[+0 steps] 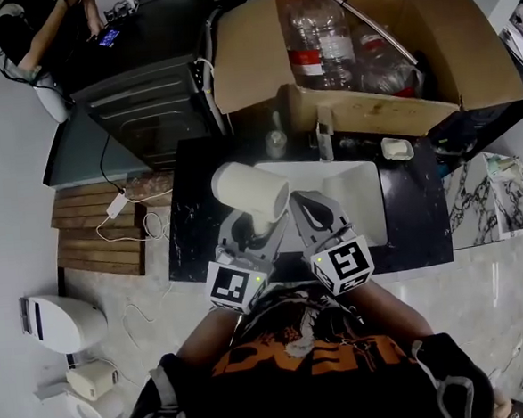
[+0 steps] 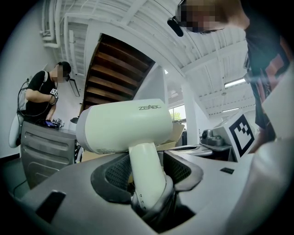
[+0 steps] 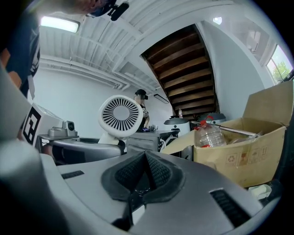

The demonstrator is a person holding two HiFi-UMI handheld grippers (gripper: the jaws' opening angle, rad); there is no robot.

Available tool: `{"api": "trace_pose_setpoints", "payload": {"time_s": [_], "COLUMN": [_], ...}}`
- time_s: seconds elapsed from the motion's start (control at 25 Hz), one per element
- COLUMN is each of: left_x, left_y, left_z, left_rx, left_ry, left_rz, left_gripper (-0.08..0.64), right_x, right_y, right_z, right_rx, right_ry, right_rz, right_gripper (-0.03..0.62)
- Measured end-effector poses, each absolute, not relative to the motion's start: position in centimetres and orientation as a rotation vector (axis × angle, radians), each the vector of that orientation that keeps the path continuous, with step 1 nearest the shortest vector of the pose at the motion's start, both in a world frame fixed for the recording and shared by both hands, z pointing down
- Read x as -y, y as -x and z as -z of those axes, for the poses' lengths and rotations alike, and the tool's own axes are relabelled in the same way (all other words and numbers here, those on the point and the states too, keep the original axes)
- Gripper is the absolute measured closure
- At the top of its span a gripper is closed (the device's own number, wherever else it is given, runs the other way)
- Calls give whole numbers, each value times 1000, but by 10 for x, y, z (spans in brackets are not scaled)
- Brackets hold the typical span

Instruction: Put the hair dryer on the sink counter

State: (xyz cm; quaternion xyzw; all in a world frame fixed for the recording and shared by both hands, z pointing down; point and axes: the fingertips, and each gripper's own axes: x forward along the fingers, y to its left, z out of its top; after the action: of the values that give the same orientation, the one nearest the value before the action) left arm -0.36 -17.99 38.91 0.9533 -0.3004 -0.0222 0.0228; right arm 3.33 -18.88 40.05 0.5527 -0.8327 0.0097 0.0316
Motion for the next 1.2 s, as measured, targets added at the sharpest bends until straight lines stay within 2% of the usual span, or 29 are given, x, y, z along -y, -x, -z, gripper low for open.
{"api": "trace_pose_setpoints", "payload": {"time_s": [0.52, 1.2], "left_x": [216, 257], "left_y": [54, 115], "left_z": [-451, -594], "left_rx": [1022, 1071], "left_ry": [-2846, -2524], "left_rz": [-170, -515], "left_gripper": [331, 331], "right_x": [225, 259], "right_y": [13, 72], "right_z": [-457, -592], "right_rx": [2589, 2417], "right_ry": [-1566, -1382], "right_rz": [-194, -455], "right_gripper": [578, 578]}}
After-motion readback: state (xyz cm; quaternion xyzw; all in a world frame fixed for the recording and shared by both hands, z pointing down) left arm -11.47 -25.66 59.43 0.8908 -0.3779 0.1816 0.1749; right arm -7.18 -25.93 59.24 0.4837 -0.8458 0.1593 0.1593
